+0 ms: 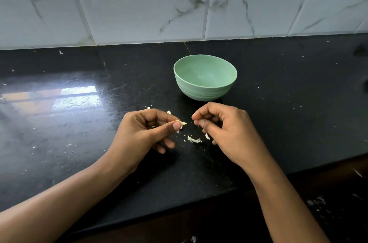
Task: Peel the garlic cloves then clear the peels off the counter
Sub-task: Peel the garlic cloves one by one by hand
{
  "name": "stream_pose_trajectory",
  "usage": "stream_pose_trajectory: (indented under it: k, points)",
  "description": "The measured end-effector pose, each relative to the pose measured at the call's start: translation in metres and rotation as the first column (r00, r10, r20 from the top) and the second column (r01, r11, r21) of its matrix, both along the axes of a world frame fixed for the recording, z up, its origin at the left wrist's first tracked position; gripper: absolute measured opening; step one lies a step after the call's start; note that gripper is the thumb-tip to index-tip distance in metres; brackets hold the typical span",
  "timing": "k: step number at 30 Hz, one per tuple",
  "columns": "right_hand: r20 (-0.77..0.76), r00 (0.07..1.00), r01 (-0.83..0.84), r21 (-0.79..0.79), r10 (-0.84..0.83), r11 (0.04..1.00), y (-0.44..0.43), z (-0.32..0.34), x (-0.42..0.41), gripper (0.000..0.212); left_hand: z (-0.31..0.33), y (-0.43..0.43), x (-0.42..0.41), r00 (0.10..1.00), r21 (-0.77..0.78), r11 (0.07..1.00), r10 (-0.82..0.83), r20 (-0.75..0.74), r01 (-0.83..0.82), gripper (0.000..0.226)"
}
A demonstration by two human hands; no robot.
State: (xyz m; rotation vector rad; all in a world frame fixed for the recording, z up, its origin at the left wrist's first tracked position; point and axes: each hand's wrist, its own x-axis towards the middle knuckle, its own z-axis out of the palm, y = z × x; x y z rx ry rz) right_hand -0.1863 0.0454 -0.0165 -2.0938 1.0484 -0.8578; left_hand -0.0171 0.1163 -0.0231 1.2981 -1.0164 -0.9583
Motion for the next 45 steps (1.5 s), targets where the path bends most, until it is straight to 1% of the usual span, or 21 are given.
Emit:
stream_pose_trajectory:
  k: [2,4,7,9,12,14,16,17,19,20,24,28,30,32,34,35,37,39,42,44,45]
  points:
    - [0.022,1.0,-0.005,0.047,0.004,0.999,-0.002,0.0,-0.002,0.021,0.0,0.0,0.0,1.0,-0.002,1.0,-0.01,-0.003,0.01,0.01]
    - [0.07,0.997,-0.026,0.088,0.02,0.996,-0.002,0.001,-0.003,0.021,0.0,0.0,0.0,1.0,-0.004,1.0,-0.013,-0.002,0.013,0.011]
    - [0.184,0.974,-0.165,0.169,0.134,0.972,0.003,0.001,0.001,0.017,-0.001,0.0,0.0,1.0,-0.005,1.0,-0.013,0.016,0.013,0.012]
    - [0.244,0.955,-0.217,0.177,0.171,0.96,0.006,-0.003,0.008,0.015,-0.002,-0.001,0.001,0.999,-0.005,1.0,-0.023,0.036,0.023,0.01]
    - [0.333,0.933,-0.206,0.179,0.138,0.962,0.005,-0.01,0.014,0.01,-0.003,0.0,0.001,0.997,-0.015,0.999,-0.031,0.064,0.032,0.008]
    - [0.396,0.911,-0.214,0.221,0.113,0.951,0.002,-0.013,0.013,0.009,-0.005,0.0,0.001,0.996,-0.025,0.999,-0.043,0.082,0.045,0.009]
    - [0.441,0.894,-0.209,0.257,0.078,0.944,0.0,-0.014,0.011,0.012,-0.006,0.001,0.001,0.988,-0.021,0.997,-0.067,0.136,0.07,0.017]
    - [0.453,0.889,-0.199,0.264,0.061,0.944,-0.002,-0.015,0.01,0.013,-0.007,0.001,0.001,0.978,-0.016,0.996,-0.08,0.195,0.085,0.023]
    - [0.47,0.882,-0.185,0.274,0.036,0.944,-0.003,-0.018,0.009,0.012,-0.008,0.004,-0.001,0.943,-0.017,0.995,-0.092,0.319,0.103,0.032]
    - [0.475,0.88,-0.179,0.276,0.028,0.944,-0.003,-0.019,0.008,0.012,-0.008,0.005,-0.002,0.93,-0.029,0.995,-0.082,0.357,0.099,0.032]
    - [0.475,0.88,-0.136,0.267,-0.007,0.954,-0.002,-0.02,0.007,0.011,-0.003,0.007,-0.001,0.877,-0.109,0.994,0.047,0.478,0.006,0.016]
    - [0.442,0.897,-0.103,0.249,-0.018,0.963,-0.002,-0.02,0.007,0.008,-0.001,0.005,0.004,0.787,-0.165,0.983,0.165,0.594,-0.081,0.018]
    - [0.421,0.907,-0.099,0.24,-0.011,0.966,-0.001,-0.021,0.007,0.007,-0.001,0.003,0.005,0.774,-0.102,0.993,0.111,0.624,-0.06,0.011]
    - [0.408,0.913,-0.096,0.239,-0.01,0.966,0.0,-0.021,0.006,0.007,-0.002,0.001,0.005,0.762,0.02,1.0,-0.027,0.648,0.018,0.004]
    - [0.401,0.916,-0.093,0.24,-0.011,0.966,0.0,-0.021,0.007,0.007,0.0,0.001,0.005,0.748,0.085,0.993,-0.117,0.653,0.08,0.023]
    - [0.4,0.916,-0.093,0.241,-0.012,0.966,0.0,-0.02,0.007,0.007,0.002,0.0,0.006,0.754,0.091,0.99,-0.14,0.642,0.106,0.029]
    - [0.398,0.917,-0.092,0.244,-0.013,0.966,0.0,-0.02,0.007,0.008,0.008,0.0,0.008,0.78,0.105,0.984,-0.178,0.6,0.144,0.037]
    - [0.398,0.917,-0.092,0.247,-0.015,0.965,0.0,-0.02,0.007,0.008,0.013,0.0,0.011,0.774,0.122,0.984,-0.178,0.607,0.131,0.033]
    - [0.408,0.913,-0.091,0.249,-0.019,0.964,-0.001,-0.02,0.008,0.008,0.018,0.0,0.012,0.761,0.123,0.99,-0.135,0.634,0.073,0.005]
    - [0.413,0.911,-0.084,0.24,-0.024,0.967,-0.001,-0.019,0.008,0.009,0.022,0.001,0.009,0.72,0.121,0.99,-0.131,0.682,0.066,0.027]
    - [0.418,0.908,-0.081,0.237,-0.026,0.968,-0.001,-0.019,0.008,0.009,0.023,0.0,0.008,0.675,0.11,0.992,-0.121,0.728,0.059,0.032]
